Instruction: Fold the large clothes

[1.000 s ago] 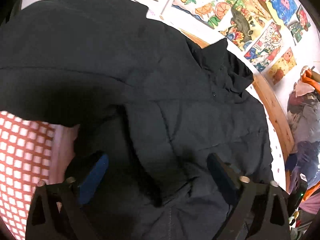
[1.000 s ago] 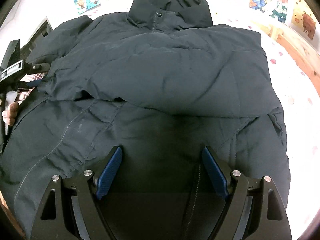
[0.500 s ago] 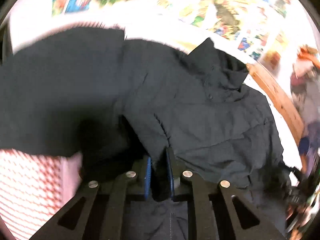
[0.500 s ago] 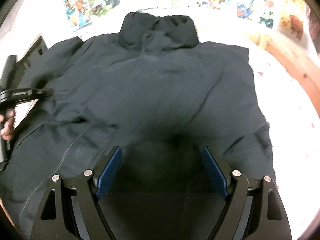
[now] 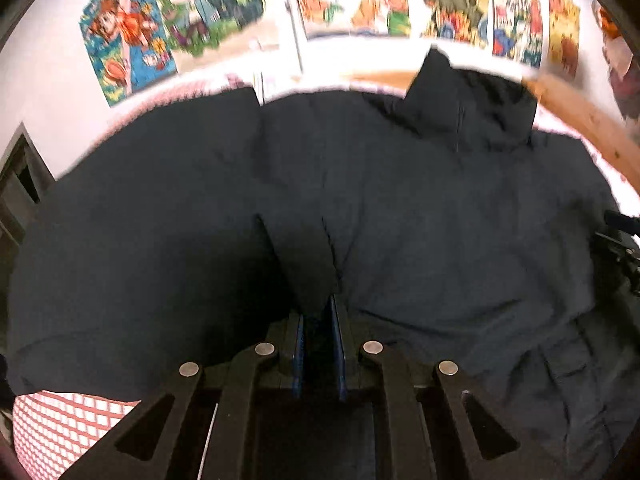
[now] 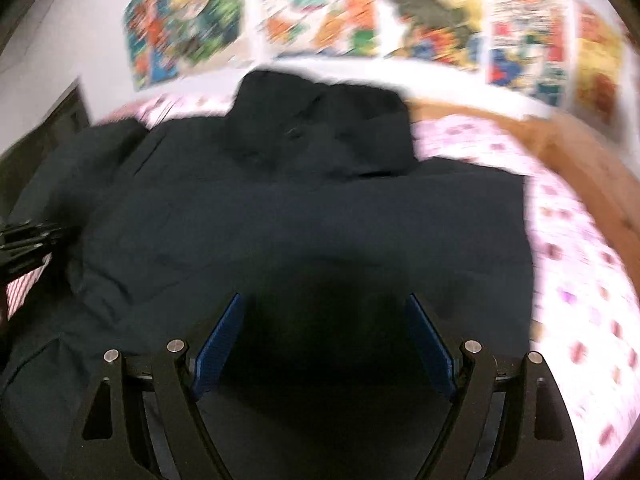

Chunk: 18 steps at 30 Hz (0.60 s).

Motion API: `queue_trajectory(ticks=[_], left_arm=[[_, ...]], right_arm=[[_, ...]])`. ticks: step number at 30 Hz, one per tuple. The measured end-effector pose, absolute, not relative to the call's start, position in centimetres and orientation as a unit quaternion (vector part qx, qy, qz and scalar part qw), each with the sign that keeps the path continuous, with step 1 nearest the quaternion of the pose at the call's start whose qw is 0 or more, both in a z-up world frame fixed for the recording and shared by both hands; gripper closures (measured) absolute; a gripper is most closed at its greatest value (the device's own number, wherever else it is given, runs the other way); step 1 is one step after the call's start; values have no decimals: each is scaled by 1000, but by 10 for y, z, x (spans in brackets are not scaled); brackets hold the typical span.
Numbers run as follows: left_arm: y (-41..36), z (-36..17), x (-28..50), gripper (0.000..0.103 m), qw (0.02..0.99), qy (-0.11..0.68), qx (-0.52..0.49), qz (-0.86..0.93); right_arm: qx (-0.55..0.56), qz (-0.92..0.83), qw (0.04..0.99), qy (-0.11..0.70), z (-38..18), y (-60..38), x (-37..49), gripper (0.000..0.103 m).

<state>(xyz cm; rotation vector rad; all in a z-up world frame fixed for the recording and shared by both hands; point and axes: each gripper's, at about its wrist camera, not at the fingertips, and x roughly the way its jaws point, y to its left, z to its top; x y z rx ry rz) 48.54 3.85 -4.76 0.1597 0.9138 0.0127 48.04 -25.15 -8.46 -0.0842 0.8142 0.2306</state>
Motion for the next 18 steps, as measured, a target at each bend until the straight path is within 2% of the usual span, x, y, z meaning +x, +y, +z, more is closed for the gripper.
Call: queue_trajectory(ticks=[3,5,11,12,13,14,15,16,18], left_arm=[[43,-55,489,86,887,455,75,10],[46,-57,490,81,885,462,65,8],[66,-55,478,70,888,459,-15,-32],[71,-50,472,64,889,454,-35,-43],[75,-48,467,49,891,449,-44,-49],[79,-44,458,41,895,439,-55,-54],[84,-39,448,25,902,423,-65,-55],[89,-35,440,18,908,407,-76,-59],[92,-30,432,17,911,397,-87,-71]], right_arm=[[-54,114,897,424,-106,-239,493,25],[-57,108,889,441,-120,-235,499,20],[-50,110,894,431,-131,-232,496,15],[-45,114,895,429,-131,-232,495,14],[-42,117,895,429,-131,-234,494,12],[-38,119,895,428,-131,-235,494,12],[-37,119,895,428,-131,-235,494,11],[-38,119,895,429,-132,-235,494,11],[-45,116,894,431,-133,-235,493,11]])
